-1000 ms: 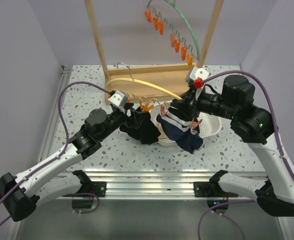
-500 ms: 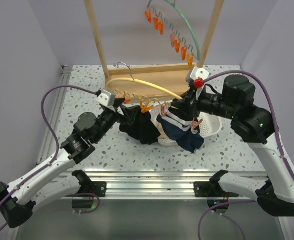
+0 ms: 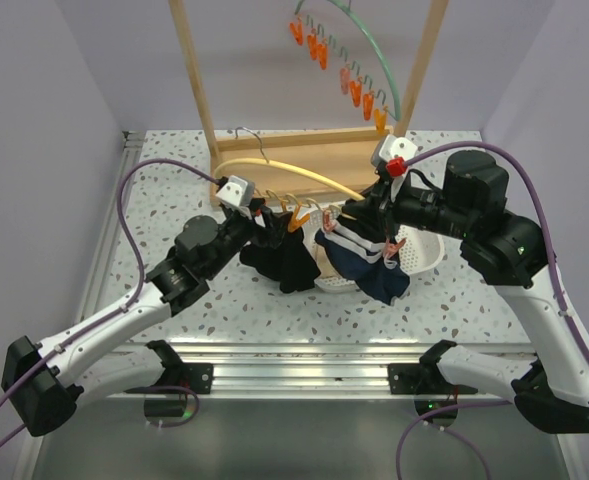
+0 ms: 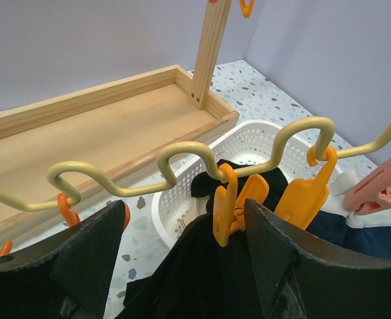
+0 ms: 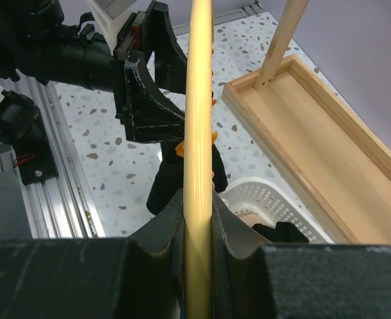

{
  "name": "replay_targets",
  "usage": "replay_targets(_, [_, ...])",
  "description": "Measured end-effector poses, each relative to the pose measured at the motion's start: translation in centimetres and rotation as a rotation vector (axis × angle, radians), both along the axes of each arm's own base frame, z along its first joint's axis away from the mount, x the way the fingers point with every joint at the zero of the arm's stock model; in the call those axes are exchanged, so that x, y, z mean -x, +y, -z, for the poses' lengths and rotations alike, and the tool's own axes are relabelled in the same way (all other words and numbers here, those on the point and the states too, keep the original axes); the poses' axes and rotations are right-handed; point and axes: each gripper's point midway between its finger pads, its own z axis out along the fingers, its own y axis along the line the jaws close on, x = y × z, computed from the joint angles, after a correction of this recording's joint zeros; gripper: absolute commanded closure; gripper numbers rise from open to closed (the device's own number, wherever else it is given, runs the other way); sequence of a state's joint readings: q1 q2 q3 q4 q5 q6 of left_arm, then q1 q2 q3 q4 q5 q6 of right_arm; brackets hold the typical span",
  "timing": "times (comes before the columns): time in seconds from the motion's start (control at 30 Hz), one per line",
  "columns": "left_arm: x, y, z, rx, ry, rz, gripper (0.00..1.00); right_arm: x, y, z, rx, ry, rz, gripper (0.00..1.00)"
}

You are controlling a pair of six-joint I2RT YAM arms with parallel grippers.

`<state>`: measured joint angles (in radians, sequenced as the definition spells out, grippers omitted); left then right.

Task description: Remove the underwear clipped to the hanger

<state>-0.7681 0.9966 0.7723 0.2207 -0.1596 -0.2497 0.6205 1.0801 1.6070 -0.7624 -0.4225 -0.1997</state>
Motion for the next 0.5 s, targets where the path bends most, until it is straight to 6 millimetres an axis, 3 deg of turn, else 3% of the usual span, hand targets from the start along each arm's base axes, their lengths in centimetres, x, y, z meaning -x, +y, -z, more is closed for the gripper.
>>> replay_targets(0.5, [0.26,-0.78,-0.47,0.034,0.000,0.028,0.24,-0.22,-0.09,0.42,0.007,0.007,0.008,1.00])
